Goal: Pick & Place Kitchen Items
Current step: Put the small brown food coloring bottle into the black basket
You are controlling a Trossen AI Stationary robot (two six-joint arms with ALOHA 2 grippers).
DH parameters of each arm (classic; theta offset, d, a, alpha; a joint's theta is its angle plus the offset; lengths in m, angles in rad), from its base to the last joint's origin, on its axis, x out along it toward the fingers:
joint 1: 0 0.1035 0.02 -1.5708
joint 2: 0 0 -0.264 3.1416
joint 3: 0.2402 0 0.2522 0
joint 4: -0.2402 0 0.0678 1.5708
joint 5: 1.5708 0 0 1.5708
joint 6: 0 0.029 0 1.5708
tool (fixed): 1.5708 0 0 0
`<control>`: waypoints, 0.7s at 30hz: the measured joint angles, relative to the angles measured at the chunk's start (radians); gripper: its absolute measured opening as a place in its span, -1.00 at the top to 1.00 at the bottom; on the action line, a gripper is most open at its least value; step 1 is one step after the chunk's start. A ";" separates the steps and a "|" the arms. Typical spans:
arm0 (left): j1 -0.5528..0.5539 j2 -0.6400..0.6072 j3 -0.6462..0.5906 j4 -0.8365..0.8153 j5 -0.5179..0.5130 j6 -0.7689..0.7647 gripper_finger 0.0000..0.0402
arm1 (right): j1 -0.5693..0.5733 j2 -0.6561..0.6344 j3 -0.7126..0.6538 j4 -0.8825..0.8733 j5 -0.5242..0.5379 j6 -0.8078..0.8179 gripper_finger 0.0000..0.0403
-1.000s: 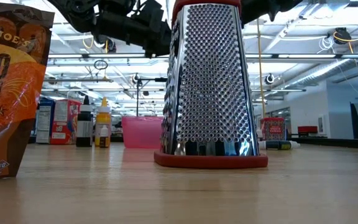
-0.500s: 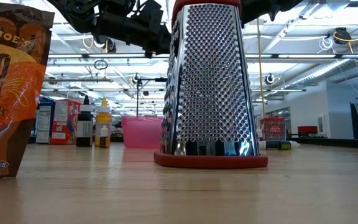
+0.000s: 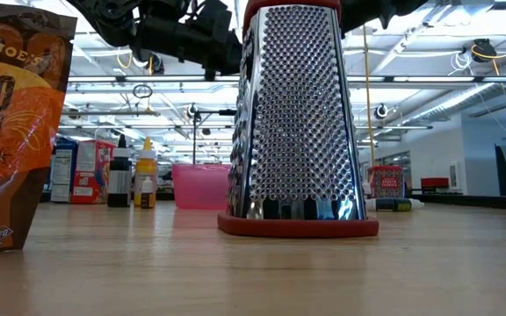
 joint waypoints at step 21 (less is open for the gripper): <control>-0.016 0.000 0.000 -0.023 -0.042 0.014 0.24 | 0.000 0.034 0.000 0.037 -0.031 0.019 0.80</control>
